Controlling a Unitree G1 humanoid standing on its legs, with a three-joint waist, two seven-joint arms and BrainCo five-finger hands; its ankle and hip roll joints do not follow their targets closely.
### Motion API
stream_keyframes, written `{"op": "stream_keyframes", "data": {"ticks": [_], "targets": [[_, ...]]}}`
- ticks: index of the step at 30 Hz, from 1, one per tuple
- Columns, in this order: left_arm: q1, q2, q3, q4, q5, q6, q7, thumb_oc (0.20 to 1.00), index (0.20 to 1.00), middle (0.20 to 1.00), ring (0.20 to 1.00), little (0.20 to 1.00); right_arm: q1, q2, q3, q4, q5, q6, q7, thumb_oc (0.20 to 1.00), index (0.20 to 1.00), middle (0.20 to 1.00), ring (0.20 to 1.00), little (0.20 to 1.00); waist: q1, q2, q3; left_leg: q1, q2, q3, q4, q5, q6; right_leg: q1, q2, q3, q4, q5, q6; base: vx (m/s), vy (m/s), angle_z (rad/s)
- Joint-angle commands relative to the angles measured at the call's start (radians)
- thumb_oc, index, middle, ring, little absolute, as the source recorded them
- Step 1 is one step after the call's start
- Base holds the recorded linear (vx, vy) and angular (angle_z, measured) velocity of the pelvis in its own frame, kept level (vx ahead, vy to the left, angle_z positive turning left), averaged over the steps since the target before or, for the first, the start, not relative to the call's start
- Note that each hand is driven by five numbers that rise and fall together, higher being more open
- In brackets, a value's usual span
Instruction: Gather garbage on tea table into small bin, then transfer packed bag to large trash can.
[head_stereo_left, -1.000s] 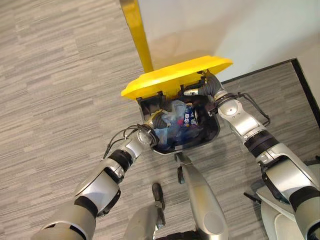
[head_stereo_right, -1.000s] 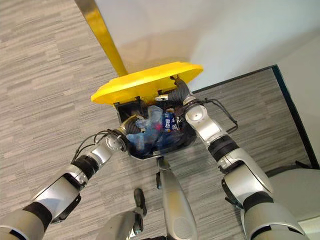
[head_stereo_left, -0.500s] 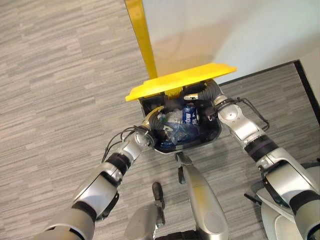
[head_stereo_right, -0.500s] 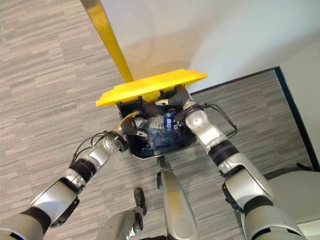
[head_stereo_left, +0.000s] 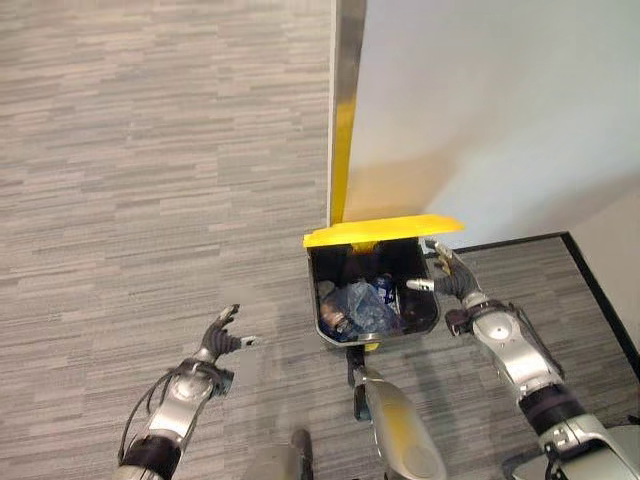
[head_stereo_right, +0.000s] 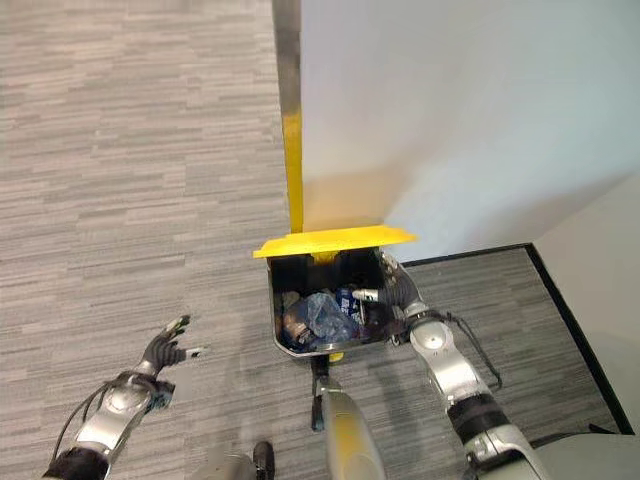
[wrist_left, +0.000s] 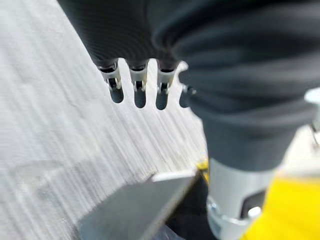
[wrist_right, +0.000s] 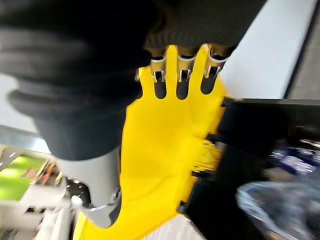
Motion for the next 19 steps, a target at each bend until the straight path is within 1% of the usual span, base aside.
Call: {"op": "stream_keyframes", "data": {"ticks": [1, 2, 3, 4, 5, 6, 7, 8, 9, 10, 11, 12, 13, 14, 15, 17, 19], "targets": [[0.02, 0.031, 0.064, -0.075, -0.049, -0.028, -0.017, 1.0, 1.0, 1.0, 1.0, 1.0, -0.011, -0.008, -0.032, -0.017, -0.055, -0.036, 0.036, 1.0, 1.0, 1.0, 1.0, 1.0, 0.003, 0.018, -0.012, -0.005, -0.043, -0.006, 0.036, -0.092, 0.024, -0.072, -0.078, -0.051, -0.095, 0.18, 0.137, -0.2, 0.117, -0.13], [0.056, 0.023, 0.094, -0.092, -0.076, -0.03, -0.02, 1.0, 1.0, 1.0, 1.0, 1.0, 0.033, -0.013, -0.051, -0.005, -0.068, -0.032, 0.041, 1.0, 1.0, 1.0, 1.0, 1.0, 0.01, 0.034, -0.004, -0.02, -0.03, -0.004, 0.02, -0.052, 0.031, -0.072, -0.07, -0.06, -0.017, 0.148, 0.137, -0.23, 0.085, -0.13], [0.061, 0.029, 0.097, -0.098, -0.084, -0.029, -0.023, 1.0, 1.0, 1.0, 1.0, 1.0, 0.06, -0.016, -0.062, -0.001, -0.071, -0.036, 0.041, 1.0, 1.0, 1.0, 1.0, 1.0, 0.013, 0.041, -0.003, -0.04, -0.029, -0.004, 0.013, -0.031, 0.037, -0.067, -0.07, -0.048, 0.051, 0.115, 0.126, -0.23, 0.062, -0.18], [0.062, 0.03, 0.097, -0.098, -0.084, -0.028, -0.023, 1.0, 1.0, 1.0, 1.0, 1.0, 0.06, -0.015, -0.062, -0.001, -0.071, -0.036, 0.041, 1.0, 1.0, 1.0, 1.0, 1.0, 0.012, 0.036, -0.006, -0.044, -0.034, -0.005, 0.01, -0.026, 0.038, -0.073, -0.075, -0.046, 0.053, 0.116, 0.126, -0.2, 0.045, -0.17], [0.076, 0.031, 0.105, -0.105, -0.084, -0.025, -0.028, 1.0, 1.0, 1.0, 1.0, 1.0, 0.084, -0.012, -0.077, 0.008, -0.076, -0.036, 0.041, 1.0, 1.0, 1.0, 1.0, 1.0, 0.019, 0.049, -0.009, -0.065, -0.026, -0.005, -0.004, -0.004, 0.04, -0.073, -0.063, -0.027, 0.141, 0.071, 0.109, -0.2, 0.033, -0.17], [0.092, 0.034, 0.117, -0.117, -0.087, -0.025, -0.033, 1.0, 1.0, 1.0, 1.0, 1.0, 0.121, -0.014, -0.098, 0.026, -0.074, -0.041, 0.041, 1.0, 1.0, 1.0, 1.0, 1.0, 0.03, 0.07, -0.021, -0.083, -0.009, -0.011, -0.036, 0.024, 0.038, -0.055, -0.047, 0.006, 0.244, -0.007, 0.079, -0.24, 0.031, -0.02], [0.091, 0.04, 0.12, -0.117, -0.085, -0.024, -0.035, 1.0, 1.0, 1.0, 1.0, 1.0, 0.136, -0.012, -0.106, 0.032, -0.076, -0.04, 0.041, 1.0, 1.0, 1.0, 1.0, 1.0, 0.038, 0.082, -0.03, -0.097, 0.004, -0.015, -0.054, 0.047, 0.039, -0.038, -0.039, 0.02, 0.317, -0.057, 0.067, -0.15, 0.002, 0.12], [0.091, 0.04, 0.12, -0.117, -0.085, -0.024, -0.035, 1.0, 1.0, 1.0, 1.0, 1.0, 0.136, -0.012, -0.106, 0.032, -0.076, -0.04, 0.041, 1.0, 1.0, 1.0, 1.0, 1.0, 0.038, 0.08, -0.032, -0.1, 0.003, -0.015, -0.055, 0.049, 0.039, -0.041, -0.04, 0.021, 0.317, -0.056, 0.067, -0.09, -0.061, 0.26], [0.101, 0.045, 0.14, -0.104, -0.085, -0.018, -0.028, 1.0, 1.0, 1.0, 1.0, 1.0, 0.164, -0.007, -0.116, 0.059, -0.076, -0.042, 0.04, 1.0, 1.0, 1.0, 1.0, 1.0, 0.055, 0.087, -0.046, -0.119, 0.021, -0.007, -0.063, 0.064, 0.03, 0.002, -0.034, 0.038, 0.366, -0.105, 0.055, -0.03, -0.096, 0.15], [0.107, 0.042, 0.141, -0.107, -0.092, -0.02, -0.028, 1.0, 1.0, 1.0, 1.0, 1.0, 0.168, -0.007, -0.121, 0.06, -0.073, -0.041, 0.042, 1.0, 1.0, 1.0, 1.0, 1.0, 0.06, 0.082, -0.048, -0.124, 0.024, -0.007, -0.062, 0.066, 0.024, 0.027, -0.035, 0.042, 0.339, -0.109, 0.051, -0.01, -0.187, -0.06], [0.108, 0.038, 0.136, -0.106, -0.098, -0.019, -0.026, 1.0, 1.0, 1.0, 1.0, 1.0, 0.18, -0.002, -0.124, 0.064, -0.069, -0.039, 0.042, 1.0, 1.0, 1.0, 1.0, 1.0, 0.065, 0.065, -0.057, -0.134, 0.021, -0.017, -0.068, 0.072, 0.015, 0.084, -0.01, 0.051, 0.253, -0.137, 0.049, 0.03, -0.167, -0.18], [0.111, 0.039, 0.141, -0.103, -0.104, -0.019, -0.026, 1.0, 1.0, 1.0, 1.0, 1.0, 0.186, -0.005, -0.129, 0.067, -0.071, -0.034, 0.044, 1.0, 1.0, 1.0, 1.0, 1.0, 0.065, 0.062, -0.069, -0.141, 0.028, -0.015, -0.078, 0.082, 0.009, 0.09, 0.003, 0.057, 0.217, -0.145, 0.049, 0.02, -0.129, -0.24], [0.111, 0.039, 0.141, -0.103, -0.105, -0.019, -0.027, 1.0, 1.0, 1.0, 1.0, 1.0, 0.187, -0.005, -0.129, 0.067, -0.071, -0.034, 0.044, 1.0, 1.0, 1.0, 1.0, 1.0, 0.066, 0.062, -0.07, -0.141, 0.029, -0.015, -0.079, 0.083, 0.009, 0.09, 0.004, 0.057, 0.215, -0.144, 0.049, 0.02, -0.143, -0.18], [0.122, 0.033, 0.147, -0.092, -0.109, -0.019, -0.023, 1.0, 1.0, 1.0, 1.0, 1.0, 0.19, -0.012, -0.126, 0.08, -0.068, -0.034, 0.041, 1.0, 1.0, 1.0, 1.0, 1.0, 0.074, 0.052, -0.08, -0.157, 0.041, 0.006, -0.073, 0.086, 0.003, 0.119, 0.016, 0.055, 0.136, -0.135, 0.047, 0.05, -0.202, -0.35], [0.137, 0.024, 0.148, -0.093, -0.115, -0.017, -0.034, 1.0, 1.0, 1.0, 1.0, 1.0, 0.199, -0.02, -0.13, 0.082, -0.072, -0.031, 0.042, 1.0, 1.0, 1.0, 1.0, 1.0, 0.072, 0.049, -0.093, -0.154, 0.05, 0.01, -0.088, 0.095, -0.008, 0.147, 0.028, 0.061, 0.07, -0.13, 0.044, 0.08, -0.288, -0.45], [0.147, 0.008, 0.149, -0.077, -0.117, -0.012, -0.044, 1.0, 1.0, 1.0, 1.0, 1.0, 0.227, -0.043, -0.149, 0.088, -0.077, -0.028, 0.045, 1.0, 1.0, 1.0, 1.0, 1.0, 0.061, 0.049, -0.13, -0.128, 0.072, 0.017, -0.151, 0.129, -0.029, 0.212, 0.039, 0.046, -0.048, -0.113, 0.038, 0.11, -0.256, -0.4], [0.155, -0.006, 0.152, -0.076, -0.126, -0.013, -0.049, 1.0, 1.0, 1.0, 1.0, 1.0, 0.24, -0.052, -0.159, 0.103, -0.085, -0.028, 0.041, 1.0, 1.0, 1.0, 1.0, 1.0, 0.058, 0.048, -0.146, -0.113, 0.077, 0.016, -0.172, 0.143, -0.037, 0.246, 0.042, 0.04, -0.096, -0.106, 0.035, 0.06, -0.116, 0.0]]}}
